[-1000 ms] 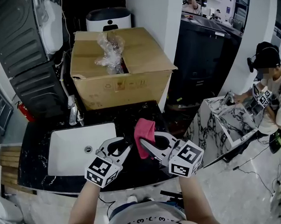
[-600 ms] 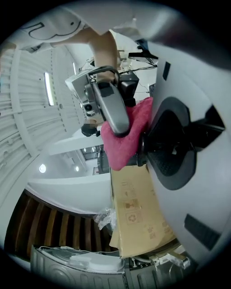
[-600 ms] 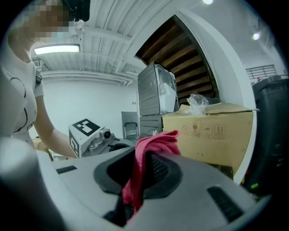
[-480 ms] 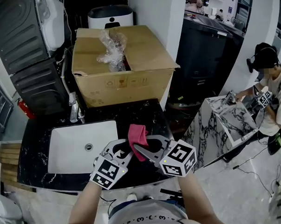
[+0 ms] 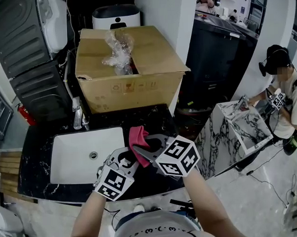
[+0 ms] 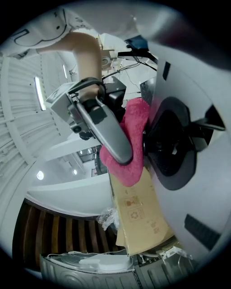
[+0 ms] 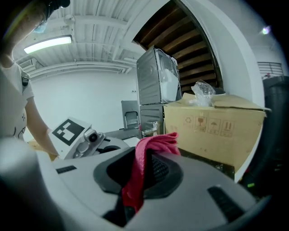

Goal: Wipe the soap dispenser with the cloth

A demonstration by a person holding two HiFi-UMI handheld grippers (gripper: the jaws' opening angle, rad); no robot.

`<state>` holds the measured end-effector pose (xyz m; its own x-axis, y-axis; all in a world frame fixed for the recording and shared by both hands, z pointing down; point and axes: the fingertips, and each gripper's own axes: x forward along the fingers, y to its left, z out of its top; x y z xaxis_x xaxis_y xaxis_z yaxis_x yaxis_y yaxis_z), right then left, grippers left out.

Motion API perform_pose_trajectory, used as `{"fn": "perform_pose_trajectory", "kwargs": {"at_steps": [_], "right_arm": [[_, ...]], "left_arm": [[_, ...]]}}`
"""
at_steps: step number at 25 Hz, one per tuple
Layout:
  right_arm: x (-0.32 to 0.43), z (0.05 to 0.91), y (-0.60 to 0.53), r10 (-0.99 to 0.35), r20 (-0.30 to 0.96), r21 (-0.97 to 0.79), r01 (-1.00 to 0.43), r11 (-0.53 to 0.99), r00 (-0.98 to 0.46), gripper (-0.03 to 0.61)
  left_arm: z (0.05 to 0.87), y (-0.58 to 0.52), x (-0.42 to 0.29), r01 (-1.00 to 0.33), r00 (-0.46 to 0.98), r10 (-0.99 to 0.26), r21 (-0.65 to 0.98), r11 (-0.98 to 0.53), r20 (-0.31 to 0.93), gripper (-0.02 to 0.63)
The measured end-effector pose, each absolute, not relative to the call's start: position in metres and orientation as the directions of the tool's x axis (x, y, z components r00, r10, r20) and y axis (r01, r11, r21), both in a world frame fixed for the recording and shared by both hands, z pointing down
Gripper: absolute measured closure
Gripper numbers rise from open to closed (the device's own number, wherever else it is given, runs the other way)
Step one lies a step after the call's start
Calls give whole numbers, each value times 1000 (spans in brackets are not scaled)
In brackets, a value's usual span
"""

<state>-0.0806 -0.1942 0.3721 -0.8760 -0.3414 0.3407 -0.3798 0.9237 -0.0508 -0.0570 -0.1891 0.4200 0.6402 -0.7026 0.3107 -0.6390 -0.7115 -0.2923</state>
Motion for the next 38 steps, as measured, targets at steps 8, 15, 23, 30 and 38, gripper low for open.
{"fn": "perform_pose_trajectory", "kwargs": {"at_steps": [8, 15, 23, 30, 38], "right_arm": [[-100, 375, -227, -424, 347, 0, -452, 892, -837, 519], [-81, 360, -260, -575, 213, 19, -585, 811, -790, 520], [-35, 321, -266, -666, 10, -40, -666, 745, -746, 520], [5, 344, -269, -733, 5, -154, -725, 671, -680, 520], [27, 374, -271, -773, 37, -211, -761, 613, -633, 520]], "left_arm": [[423, -184, -55, -633, 655, -694, -287, -719, 297, 512], [427, -189, -59, -687, 635, -723, -231, -689, 270, 514], [430, -213, -67, -770, 556, -788, -193, -608, 264, 514], [429, -244, -78, -861, 483, -843, -49, -506, 236, 514], [435, -296, -88, -915, 394, -883, 21, -402, 257, 515]]}}
